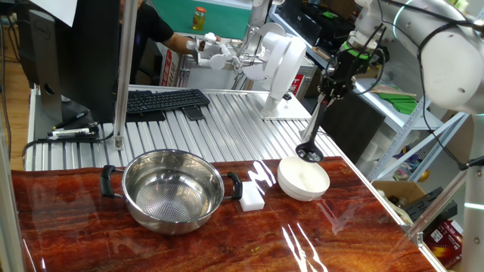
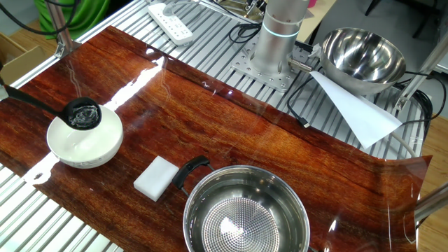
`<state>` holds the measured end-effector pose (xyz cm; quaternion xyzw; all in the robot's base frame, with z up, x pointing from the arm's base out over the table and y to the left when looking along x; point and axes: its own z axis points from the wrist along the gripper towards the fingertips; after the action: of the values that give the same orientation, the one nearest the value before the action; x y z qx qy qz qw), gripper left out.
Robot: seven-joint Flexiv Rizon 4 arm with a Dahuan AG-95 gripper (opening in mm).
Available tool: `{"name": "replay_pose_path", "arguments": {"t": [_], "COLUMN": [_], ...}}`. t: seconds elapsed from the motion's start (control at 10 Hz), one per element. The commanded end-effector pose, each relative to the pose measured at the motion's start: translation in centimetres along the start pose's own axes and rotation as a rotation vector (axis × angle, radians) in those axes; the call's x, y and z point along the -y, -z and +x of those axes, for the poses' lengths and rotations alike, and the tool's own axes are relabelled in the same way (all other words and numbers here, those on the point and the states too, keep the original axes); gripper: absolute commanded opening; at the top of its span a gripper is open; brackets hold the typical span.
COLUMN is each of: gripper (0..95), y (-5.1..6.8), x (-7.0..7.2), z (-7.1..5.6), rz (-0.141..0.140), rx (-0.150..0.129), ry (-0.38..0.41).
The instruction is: Scoop water with a large spoon from one bowl to another
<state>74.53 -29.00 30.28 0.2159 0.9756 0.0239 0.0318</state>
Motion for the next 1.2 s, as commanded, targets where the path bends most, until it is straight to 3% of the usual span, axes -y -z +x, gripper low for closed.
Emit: {"name": "replay_pose_path", "arguments": {"t": [0.1,0.3,0.8,1.2], "gripper": [0.0,0.0,0.0,0.0], "y": [0.11,0.13,0.33,0.33], "x": [-0.38,-0.38,-0.34,-0.34], "z": [0.00,0.00,-0.02,-0.02], "rz": [-0.005,-0.014,-0.005,-0.031], "rx": [-0.005,-0.009,-0.032,-0.046], "ry": [-0.012,-0.011,0.018,0.048]}}
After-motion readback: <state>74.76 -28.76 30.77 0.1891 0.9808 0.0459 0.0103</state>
